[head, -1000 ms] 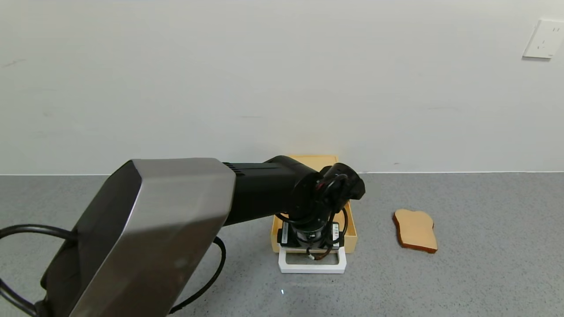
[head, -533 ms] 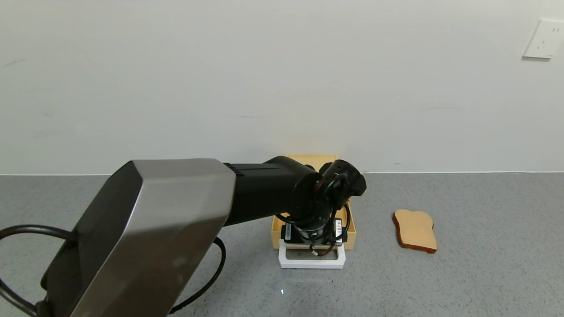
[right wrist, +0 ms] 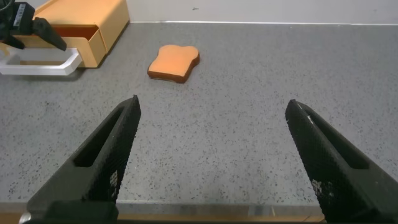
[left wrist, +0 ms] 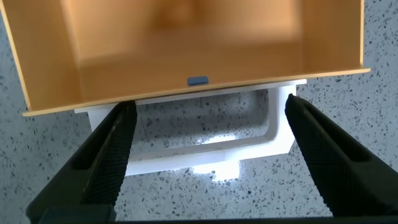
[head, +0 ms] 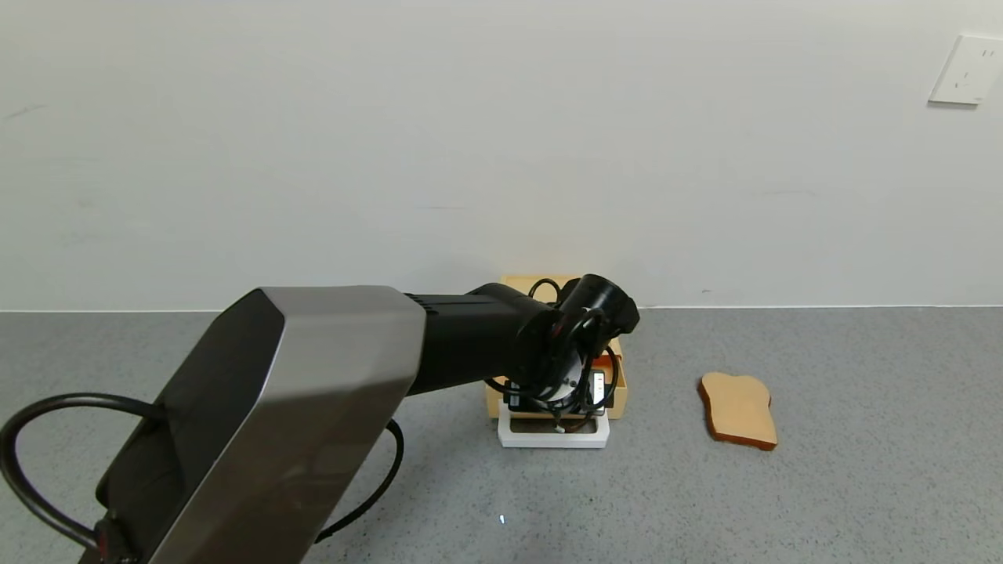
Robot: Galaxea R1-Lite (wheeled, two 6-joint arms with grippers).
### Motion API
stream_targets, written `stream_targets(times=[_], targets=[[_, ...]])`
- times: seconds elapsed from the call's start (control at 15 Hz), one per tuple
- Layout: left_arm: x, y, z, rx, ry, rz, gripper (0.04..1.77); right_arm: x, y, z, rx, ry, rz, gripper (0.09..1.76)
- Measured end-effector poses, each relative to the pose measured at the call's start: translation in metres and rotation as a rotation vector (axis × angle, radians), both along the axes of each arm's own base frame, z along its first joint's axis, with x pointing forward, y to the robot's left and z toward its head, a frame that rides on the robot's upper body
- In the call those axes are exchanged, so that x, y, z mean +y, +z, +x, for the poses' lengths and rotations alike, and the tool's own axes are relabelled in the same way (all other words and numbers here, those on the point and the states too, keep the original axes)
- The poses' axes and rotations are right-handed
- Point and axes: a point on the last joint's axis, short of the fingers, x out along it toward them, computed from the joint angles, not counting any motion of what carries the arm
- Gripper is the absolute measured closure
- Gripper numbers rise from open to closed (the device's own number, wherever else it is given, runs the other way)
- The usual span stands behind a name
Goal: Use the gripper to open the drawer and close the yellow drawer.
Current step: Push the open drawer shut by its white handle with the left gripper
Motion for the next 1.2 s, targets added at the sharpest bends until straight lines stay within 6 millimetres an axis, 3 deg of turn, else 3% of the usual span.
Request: stream_targets(times=[0.73, 1.2], targets=[[0.006, -0.014, 0.034, -0.135, -0.036, 0.026, 0.09, 0.000, 0.000, 0.000, 0.000, 0.000, 0.000, 0.14], [0.007, -0.019, 0.041, -0.163, -0.033, 0.041, 0.09, 0.000, 0.000, 0.000, 0.000, 0.000, 0.000, 0.14]])
